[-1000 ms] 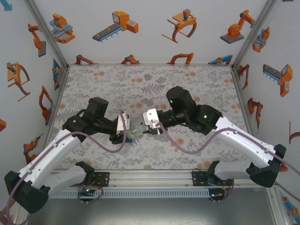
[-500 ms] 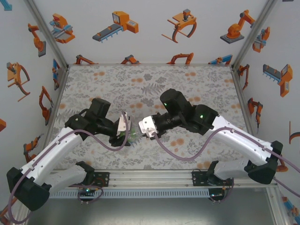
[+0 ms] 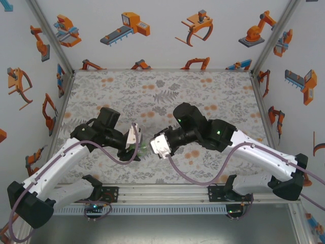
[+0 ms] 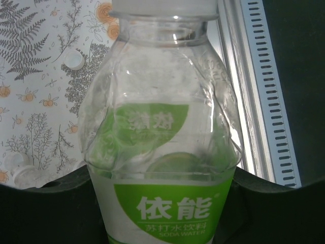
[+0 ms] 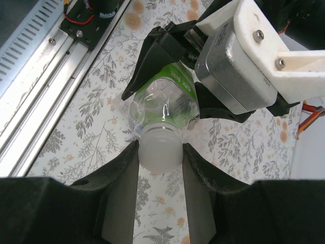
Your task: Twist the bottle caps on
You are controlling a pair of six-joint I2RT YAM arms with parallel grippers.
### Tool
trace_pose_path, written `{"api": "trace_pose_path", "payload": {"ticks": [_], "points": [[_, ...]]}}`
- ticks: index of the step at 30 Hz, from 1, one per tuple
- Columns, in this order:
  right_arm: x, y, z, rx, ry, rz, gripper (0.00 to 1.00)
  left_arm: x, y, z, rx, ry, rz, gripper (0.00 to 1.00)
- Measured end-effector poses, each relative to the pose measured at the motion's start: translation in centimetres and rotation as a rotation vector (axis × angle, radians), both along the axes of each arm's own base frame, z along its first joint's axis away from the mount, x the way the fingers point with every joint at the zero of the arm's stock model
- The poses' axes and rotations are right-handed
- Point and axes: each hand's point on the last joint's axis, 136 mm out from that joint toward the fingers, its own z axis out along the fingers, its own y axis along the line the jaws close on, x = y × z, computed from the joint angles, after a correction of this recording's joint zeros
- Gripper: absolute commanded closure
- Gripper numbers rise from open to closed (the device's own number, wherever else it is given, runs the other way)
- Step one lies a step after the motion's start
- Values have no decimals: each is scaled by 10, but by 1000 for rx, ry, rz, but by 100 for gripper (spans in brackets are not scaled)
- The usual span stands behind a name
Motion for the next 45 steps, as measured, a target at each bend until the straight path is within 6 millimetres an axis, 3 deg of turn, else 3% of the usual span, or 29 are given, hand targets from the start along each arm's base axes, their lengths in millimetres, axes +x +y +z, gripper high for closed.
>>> {"api": "trace_pose_path", "payload": {"ticks": [10, 17, 21, 25, 31, 34, 38, 43, 45], "points": [[12, 5, 13, 107, 361, -254, 100, 0, 4, 8, -13, -53, 29, 100], [46, 5, 13, 171, 795, -617, 100, 14, 5, 11, -33, -118, 111, 100], [69, 3, 4, 195, 1076, -828, 100, 23, 7, 8, -18, -133, 170, 100], [92, -2, -18, 215, 1415, -1038, 100, 33, 10, 1, 5, -139, 234, 100], [104, -8, -47, 220, 1745, -1212, 100, 38, 14, -13, 47, -118, 281, 100], [107, -7, -48, 227, 1798, -1233, 90, 41, 15, -12, 48, -121, 294, 100], [111, -6, -47, 225, 1785, -1244, 64, 44, 15, -13, 52, -121, 309, 100], [113, -5, -29, 230, 1636, -1183, 46, 46, 8, -2, 2, -147, 291, 100], [113, -5, -20, 229, 1560, -1146, 43, 44, 2, 9, -41, -166, 264, 100]]}}
